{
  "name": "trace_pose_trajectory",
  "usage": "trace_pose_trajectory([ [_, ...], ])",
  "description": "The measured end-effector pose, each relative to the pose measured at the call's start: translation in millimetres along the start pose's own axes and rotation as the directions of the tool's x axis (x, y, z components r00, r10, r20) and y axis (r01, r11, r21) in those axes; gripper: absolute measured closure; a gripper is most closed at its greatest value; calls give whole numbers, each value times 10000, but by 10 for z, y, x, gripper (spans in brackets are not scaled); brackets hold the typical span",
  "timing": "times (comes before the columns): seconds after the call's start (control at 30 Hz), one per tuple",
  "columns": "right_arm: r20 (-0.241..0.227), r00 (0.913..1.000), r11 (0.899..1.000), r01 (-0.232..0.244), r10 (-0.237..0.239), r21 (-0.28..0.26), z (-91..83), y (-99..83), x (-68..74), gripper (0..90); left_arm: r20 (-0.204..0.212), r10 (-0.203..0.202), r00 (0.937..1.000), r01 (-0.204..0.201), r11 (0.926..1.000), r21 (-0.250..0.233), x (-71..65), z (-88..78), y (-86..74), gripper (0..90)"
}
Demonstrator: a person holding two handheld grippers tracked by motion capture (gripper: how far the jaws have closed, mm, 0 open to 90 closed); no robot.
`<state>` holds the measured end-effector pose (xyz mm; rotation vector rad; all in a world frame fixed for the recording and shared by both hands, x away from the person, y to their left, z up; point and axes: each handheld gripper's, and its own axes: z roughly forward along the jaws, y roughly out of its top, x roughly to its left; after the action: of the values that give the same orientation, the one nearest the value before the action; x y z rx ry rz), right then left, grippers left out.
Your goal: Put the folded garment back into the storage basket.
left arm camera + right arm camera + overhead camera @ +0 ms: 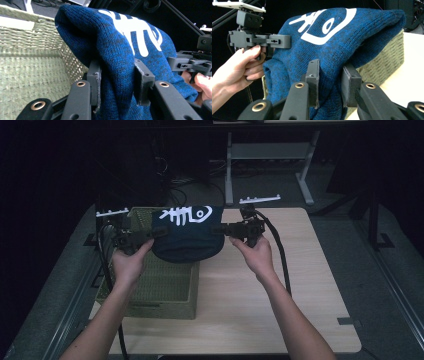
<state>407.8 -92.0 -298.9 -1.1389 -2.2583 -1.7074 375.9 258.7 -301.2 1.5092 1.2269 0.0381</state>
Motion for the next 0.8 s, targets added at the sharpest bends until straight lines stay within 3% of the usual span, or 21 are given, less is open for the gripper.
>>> trace_pose_trajectory([
  [0.8, -359, 9993, 9985, -50, 70, 553, 593, 18, 127, 707, -757, -560, 9956, 540, 9981, -281, 401, -346, -83, 635],
])
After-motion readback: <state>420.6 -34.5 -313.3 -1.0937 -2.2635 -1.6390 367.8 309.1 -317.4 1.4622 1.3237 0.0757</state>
